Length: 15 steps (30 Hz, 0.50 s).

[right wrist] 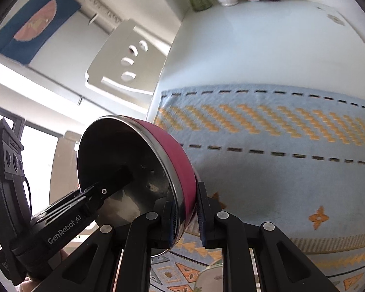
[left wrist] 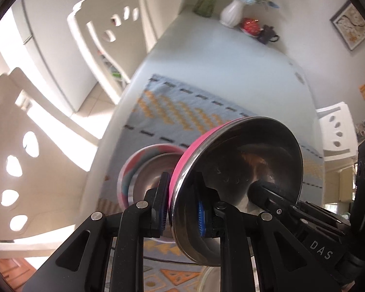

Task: Organize plates and bowls
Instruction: 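Lower the pink steel bowl into the blue steel bowl with both grippers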

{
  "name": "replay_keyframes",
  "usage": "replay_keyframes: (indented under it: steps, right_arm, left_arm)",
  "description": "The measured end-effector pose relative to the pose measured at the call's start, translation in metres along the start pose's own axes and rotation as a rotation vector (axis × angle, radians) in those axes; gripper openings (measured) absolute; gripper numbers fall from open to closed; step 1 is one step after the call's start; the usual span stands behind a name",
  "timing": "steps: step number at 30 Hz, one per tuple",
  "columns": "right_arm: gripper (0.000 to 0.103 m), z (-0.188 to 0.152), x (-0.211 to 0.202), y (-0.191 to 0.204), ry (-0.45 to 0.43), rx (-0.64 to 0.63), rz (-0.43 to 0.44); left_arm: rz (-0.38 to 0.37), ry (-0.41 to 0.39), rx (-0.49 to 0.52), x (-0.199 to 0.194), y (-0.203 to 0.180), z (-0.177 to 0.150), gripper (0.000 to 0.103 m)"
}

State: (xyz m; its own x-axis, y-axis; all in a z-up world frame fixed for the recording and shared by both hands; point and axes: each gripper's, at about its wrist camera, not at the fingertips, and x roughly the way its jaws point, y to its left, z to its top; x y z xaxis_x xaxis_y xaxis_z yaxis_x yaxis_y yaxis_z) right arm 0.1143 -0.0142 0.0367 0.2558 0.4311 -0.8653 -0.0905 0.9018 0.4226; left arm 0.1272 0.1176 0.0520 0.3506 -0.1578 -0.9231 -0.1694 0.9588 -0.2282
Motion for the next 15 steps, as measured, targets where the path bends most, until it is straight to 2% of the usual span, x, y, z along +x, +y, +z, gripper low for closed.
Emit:
replay_keyframes:
  steps: [7,9,14,15]
  right_arm:
    - [0.014,-0.007,0.043,0.013,0.083,-0.022,-0.032]
    - [0.014,-0.009,0.05,0.015,0.09,-0.042,-0.073]
    - [0.017,-0.006,0.061,0.008,0.106,-0.013,-0.083]
    - [0.022,-0.005,0.062,0.007,0.105,-0.011,-0.088]
  left_arm:
    - [0.038,0.069,-0.015,0.027,0.028,-0.012,0.017]
    - [0.052,0.077,-0.01,0.032,0.029,-0.015,0.017]
    - [0.078,0.086,0.006,0.041,0.034,-0.013,0.02]
    - [0.089,0.086,0.008,0.042,0.035,-0.012,0.02]
